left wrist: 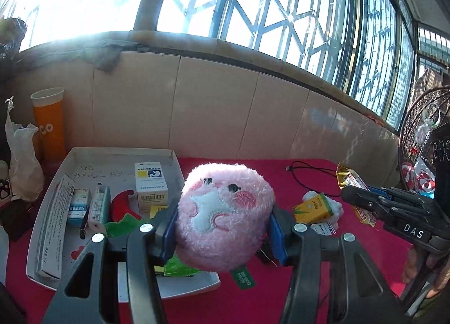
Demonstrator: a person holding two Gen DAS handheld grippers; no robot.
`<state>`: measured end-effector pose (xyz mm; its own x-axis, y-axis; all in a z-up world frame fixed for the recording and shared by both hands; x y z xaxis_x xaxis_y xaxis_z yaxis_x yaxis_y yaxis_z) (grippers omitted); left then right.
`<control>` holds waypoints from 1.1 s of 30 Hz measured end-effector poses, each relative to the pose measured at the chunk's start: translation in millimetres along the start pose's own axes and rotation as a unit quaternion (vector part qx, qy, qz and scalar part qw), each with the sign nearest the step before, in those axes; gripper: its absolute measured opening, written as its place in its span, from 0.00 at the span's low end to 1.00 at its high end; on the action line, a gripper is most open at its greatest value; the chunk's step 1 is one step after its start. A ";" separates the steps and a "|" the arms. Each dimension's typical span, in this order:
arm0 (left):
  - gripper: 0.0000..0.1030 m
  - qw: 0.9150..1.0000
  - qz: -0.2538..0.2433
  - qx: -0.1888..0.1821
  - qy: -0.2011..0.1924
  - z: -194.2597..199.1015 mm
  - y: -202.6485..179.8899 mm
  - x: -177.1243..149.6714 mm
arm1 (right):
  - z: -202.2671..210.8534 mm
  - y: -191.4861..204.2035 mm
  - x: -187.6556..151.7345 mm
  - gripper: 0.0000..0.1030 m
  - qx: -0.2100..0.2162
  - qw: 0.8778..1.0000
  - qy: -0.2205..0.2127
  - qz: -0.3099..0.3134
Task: Organize objects
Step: 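Lift and carry the snack bar and pink plush over the white tray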
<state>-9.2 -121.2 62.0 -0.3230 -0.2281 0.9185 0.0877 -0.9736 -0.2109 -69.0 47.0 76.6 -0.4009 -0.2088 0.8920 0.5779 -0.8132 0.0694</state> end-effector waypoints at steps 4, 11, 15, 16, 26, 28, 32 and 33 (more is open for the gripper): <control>0.52 1.000 0.013 0.011 -0.002 3.2 15.6 0.4 | -7.5 10.4 3.2 0.20 0.007 1.000 0.002 0.002; 0.52 0.999 0.033 0.039 -0.014 10.3 44.9 2.9 | -23.8 30.5 7.4 0.20 0.026 1.000 0.014 0.005; 0.52 0.997 0.043 0.056 -0.020 15.4 63.8 4.3 | -32.9 44.5 9.6 0.20 0.032 0.999 0.022 0.013; 0.52 0.997 0.046 0.061 -0.021 15.9 69.3 4.7 | -35.2 48.3 9.8 0.20 0.035 0.999 0.024 0.014; 0.52 0.994 0.053 0.094 -0.011 14.1 104.5 0.7 | -60.4 78.4 12.8 0.20 0.062 0.997 0.041 0.017; 0.52 0.994 0.051 0.099 -0.008 11.9 109.0 0.5 | -67.1 86.7 14.6 0.20 0.069 0.996 0.046 0.018; 0.52 0.993 0.045 0.109 0.000 5.7 117.7 1.3 | -81.7 104.9 17.2 0.20 0.089 0.994 0.059 0.012; 0.52 0.993 0.045 0.110 0.003 4.3 120.1 1.0 | -86.0 110.0 17.2 0.20 0.093 0.994 0.063 0.011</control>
<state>5.1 -238.4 39.0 -0.3094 -0.3151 0.8972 0.3198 -0.9230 -0.2139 -73.5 -92.7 61.2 -0.4652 -0.3015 0.8323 0.7046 -0.6952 0.1420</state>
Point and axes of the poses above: each gripper's, at about its wrist camera, not at the fingertips, and z roughly against the way its jaws point, y to its left, x to its top, the point moved 2 cm from there along -z, roughly the way its jaws point, and after that the axes turned 6 degrees about -y, right-handed, at the moved point
